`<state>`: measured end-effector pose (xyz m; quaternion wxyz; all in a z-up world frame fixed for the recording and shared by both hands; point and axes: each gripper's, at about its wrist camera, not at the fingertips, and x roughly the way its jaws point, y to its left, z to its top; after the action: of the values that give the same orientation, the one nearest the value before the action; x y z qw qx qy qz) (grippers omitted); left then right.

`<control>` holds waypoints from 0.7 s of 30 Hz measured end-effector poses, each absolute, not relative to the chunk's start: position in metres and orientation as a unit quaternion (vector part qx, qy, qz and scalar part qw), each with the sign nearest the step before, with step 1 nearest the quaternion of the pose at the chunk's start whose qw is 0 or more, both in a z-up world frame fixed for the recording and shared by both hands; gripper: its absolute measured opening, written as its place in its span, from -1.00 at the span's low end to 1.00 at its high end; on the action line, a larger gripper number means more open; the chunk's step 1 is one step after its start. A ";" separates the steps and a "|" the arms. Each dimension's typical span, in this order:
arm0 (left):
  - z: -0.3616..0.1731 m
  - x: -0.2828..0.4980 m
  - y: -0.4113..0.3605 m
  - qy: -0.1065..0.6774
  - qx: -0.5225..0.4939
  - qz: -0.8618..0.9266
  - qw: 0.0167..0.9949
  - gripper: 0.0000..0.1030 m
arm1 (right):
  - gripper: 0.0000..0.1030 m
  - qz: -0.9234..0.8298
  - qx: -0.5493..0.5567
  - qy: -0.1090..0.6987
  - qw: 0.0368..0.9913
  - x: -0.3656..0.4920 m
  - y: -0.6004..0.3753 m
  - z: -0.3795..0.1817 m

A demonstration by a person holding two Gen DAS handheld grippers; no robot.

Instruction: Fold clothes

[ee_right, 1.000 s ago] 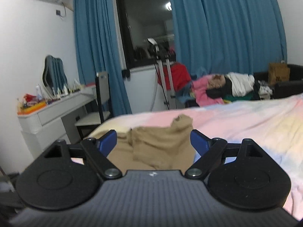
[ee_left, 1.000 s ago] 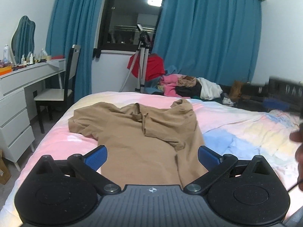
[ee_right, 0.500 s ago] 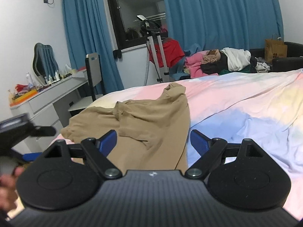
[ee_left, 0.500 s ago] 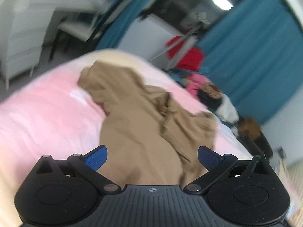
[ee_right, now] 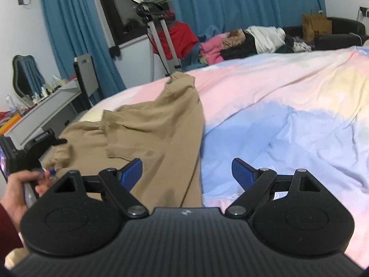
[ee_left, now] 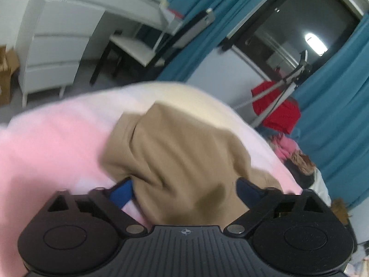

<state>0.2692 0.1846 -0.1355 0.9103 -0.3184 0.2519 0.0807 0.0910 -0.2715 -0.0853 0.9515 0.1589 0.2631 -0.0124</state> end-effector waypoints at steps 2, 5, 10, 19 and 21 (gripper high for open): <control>-0.132 0.281 0.178 0.236 -0.280 0.095 0.926 0.66 | 0.67 -0.016 0.162 0.273 0.948 0.101 -0.272 -0.092; -0.131 0.300 0.166 0.235 -0.231 0.109 0.938 0.43 | 0.67 -0.022 0.158 0.278 0.947 0.110 -0.271 -0.100; -0.120 0.316 0.147 0.236 -0.175 0.116 0.949 -0.57 | 0.67 -0.021 0.159 0.283 0.946 0.115 -0.272 -0.105; -0.059 0.289 0.038 0.182 0.033 0.084 0.979 -0.74 | 0.67 -0.020 0.183 0.264 0.947 0.096 -0.279 -0.089; -0.048 0.280 0.001 0.165 0.076 0.057 0.982 -0.74 | 0.67 -0.022 0.187 0.258 0.948 0.092 -0.282 -0.085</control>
<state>0.2798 0.0006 -0.0481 0.9816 0.0764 0.1654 0.0574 0.0915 -0.2824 -0.0851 0.9477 0.1868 0.2578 -0.0220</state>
